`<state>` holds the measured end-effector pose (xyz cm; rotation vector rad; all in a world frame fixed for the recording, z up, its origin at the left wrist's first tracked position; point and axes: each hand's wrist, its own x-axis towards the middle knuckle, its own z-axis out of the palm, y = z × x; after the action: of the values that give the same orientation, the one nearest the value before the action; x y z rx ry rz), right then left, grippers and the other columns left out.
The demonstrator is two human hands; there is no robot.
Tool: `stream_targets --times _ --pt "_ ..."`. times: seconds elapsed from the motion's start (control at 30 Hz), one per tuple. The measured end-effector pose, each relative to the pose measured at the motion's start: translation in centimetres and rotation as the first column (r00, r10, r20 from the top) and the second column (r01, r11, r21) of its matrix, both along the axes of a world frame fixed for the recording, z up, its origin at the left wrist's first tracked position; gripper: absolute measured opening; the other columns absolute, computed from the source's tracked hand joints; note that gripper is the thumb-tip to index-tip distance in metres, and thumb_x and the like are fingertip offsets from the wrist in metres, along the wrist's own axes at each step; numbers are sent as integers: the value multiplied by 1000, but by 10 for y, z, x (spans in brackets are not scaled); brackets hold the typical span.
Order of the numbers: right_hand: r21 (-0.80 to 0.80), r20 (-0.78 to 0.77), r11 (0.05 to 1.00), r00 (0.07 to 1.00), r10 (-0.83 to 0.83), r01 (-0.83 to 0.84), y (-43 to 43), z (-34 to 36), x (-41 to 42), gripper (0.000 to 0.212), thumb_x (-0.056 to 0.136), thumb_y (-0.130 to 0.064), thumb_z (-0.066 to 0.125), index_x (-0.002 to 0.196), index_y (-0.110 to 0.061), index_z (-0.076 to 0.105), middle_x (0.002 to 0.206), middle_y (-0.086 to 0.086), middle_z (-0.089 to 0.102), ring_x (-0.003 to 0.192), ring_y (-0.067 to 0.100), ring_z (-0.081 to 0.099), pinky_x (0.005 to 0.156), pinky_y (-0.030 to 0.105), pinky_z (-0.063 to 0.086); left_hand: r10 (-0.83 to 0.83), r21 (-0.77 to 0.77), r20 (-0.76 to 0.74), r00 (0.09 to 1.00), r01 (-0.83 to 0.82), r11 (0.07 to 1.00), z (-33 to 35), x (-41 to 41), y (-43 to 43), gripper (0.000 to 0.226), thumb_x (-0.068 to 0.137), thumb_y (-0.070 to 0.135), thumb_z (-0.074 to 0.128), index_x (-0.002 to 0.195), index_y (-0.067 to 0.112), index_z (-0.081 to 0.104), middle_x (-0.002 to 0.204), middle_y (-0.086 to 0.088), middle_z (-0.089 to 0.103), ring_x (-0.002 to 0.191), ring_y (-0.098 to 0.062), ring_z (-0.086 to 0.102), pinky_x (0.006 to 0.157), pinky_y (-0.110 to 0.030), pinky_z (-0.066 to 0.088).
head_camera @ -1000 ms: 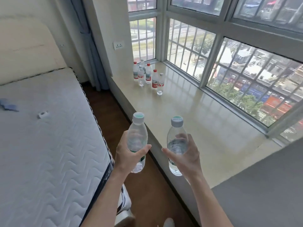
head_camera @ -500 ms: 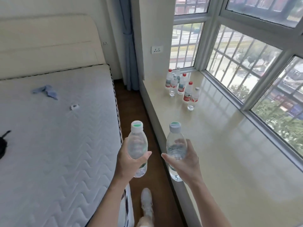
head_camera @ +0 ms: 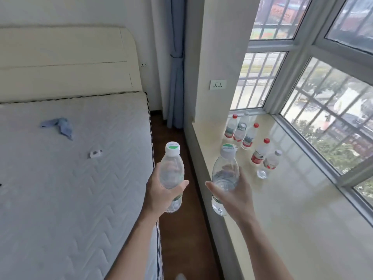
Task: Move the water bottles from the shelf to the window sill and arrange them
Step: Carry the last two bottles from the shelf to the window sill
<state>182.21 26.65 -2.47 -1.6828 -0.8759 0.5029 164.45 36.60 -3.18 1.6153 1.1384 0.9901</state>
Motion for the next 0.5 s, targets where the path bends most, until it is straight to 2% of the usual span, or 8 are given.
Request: stream_targets --times 0.1,0.3,0.4,0.5 --pt "4 -21 1000 1000 12 -12 46 -1 6 56 57 -46 86 103 -32 57 91 -13 69 84 9 69 80 38 58 17 -20 22 1000 -16 1000 1 5 45 62 55 51 80 111 41 55 106 22 63 105 0 58 86 -15 40" --pt "-38 -64 999 998 6 -8 116 -12 25 59 55 -49 86 105 -31 59 93 -9 71 87 10 70 84 45 58 37 -46 12 999 -36 998 -6 15 110 58 61 38 85 105 52 50 102 37 58 102 13 54 80 -6 37" --pt "-49 -58 999 998 7 -10 149 -17 39 58 56 -48 87 104 -31 59 94 -8 71 88 8 70 84 42 58 35 -62 4 999 -35 997 -12 24 140 62 63 32 87 109 50 50 105 31 59 102 14 53 79 -3 37" --pt "-37 -57 999 998 7 -10 185 -23 58 50 62 -34 93 101 -32 60 91 -12 71 86 6 70 83 39 58 35 -56 -3 999 -35 998 -17 43 173 62 66 25 89 111 44 51 110 24 59 103 15 53 78 0 38"
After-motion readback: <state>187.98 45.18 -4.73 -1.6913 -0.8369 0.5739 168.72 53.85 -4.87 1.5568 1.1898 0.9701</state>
